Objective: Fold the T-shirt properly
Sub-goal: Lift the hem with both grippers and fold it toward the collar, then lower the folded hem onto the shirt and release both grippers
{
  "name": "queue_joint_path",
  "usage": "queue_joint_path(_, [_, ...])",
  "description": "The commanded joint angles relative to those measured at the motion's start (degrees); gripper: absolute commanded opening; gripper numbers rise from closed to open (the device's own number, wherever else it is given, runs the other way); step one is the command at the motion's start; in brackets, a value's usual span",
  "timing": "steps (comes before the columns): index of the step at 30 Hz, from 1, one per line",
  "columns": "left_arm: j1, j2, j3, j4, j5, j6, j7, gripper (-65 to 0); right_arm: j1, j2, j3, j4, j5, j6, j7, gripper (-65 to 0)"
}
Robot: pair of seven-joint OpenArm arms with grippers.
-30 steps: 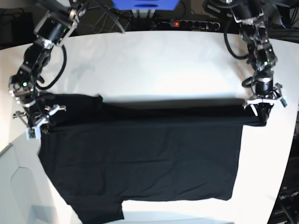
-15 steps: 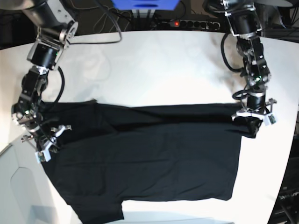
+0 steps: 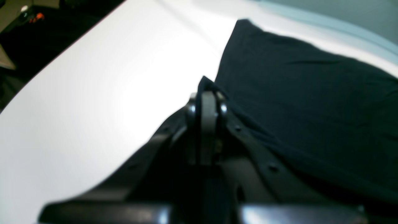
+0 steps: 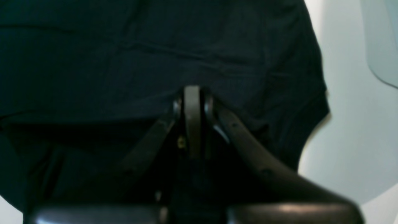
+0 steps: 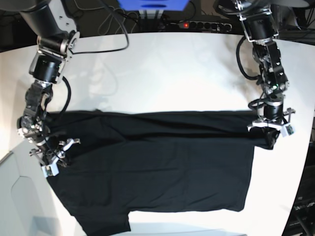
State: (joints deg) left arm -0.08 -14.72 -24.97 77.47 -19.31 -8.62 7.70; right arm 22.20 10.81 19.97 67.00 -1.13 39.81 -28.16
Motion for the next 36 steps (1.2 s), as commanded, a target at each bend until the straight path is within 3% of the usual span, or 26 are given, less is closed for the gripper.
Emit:
queue_joint_path(1, [-0.85, -0.88, -0.22, 0.2, -0.07, -0.04, -1.51, -64.8, 1.85, 0.66, -1.2, 1.0, 1.08, 0.19, 1.75, -65.0])
queue_joint_path(36, [-7.7, -1.76, 1.98, -2.88, -0.16, -0.12, -1.59, -64.7, 4.49, 0.66, -2.25, 0.91, 1.08, 0.19, 2.45, -65.0])
